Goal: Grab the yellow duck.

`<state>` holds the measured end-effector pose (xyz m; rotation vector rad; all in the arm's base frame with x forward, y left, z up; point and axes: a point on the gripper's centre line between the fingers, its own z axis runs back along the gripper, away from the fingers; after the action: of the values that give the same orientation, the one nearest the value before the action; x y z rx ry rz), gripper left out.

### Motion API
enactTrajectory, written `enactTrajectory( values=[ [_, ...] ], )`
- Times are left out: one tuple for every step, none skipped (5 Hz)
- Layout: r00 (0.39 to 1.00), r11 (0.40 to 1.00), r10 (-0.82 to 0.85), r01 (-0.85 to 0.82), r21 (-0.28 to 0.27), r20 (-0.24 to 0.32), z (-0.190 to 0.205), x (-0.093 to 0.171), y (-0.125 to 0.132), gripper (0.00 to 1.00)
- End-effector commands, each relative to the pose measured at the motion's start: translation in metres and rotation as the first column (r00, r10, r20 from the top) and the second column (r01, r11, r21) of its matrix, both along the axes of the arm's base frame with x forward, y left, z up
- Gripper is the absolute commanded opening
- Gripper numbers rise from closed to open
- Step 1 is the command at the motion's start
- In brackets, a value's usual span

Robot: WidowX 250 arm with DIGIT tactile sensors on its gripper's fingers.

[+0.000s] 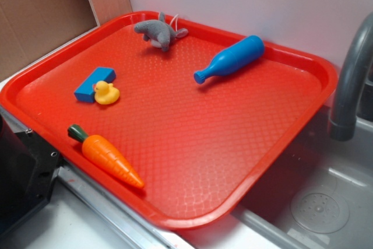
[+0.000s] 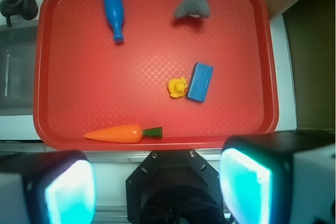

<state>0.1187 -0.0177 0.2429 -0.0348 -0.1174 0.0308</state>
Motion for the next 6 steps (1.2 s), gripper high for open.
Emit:
enactTrajectory(
  values=[
    [1.0, 1.0, 0.0, 0.0, 0.0, 0.0, 0.0, 0.0, 0.0, 1.0],
    [0.985, 0.984, 0.169, -0.17, -0.048, -0.021, -0.002, 0.008, 0.006, 1.0],
    [0.914, 0.908, 0.406, -0.406, -0.103, -0.024, -0.006, 0.015, 0.011, 1.0],
    [0.785, 0.778, 0.619, -0.614, -0.135, -0.005, -0.019, 0.025, 0.012, 1.0],
    [0.608, 0.596, 0.793, -0.786, -0.164, -0.032, -0.034, 0.032, 0.017, 1.0],
    [0.46, 0.445, 0.885, -0.88, -0.168, -0.066, -0.053, 0.044, 0.023, 1.0]
  ],
)
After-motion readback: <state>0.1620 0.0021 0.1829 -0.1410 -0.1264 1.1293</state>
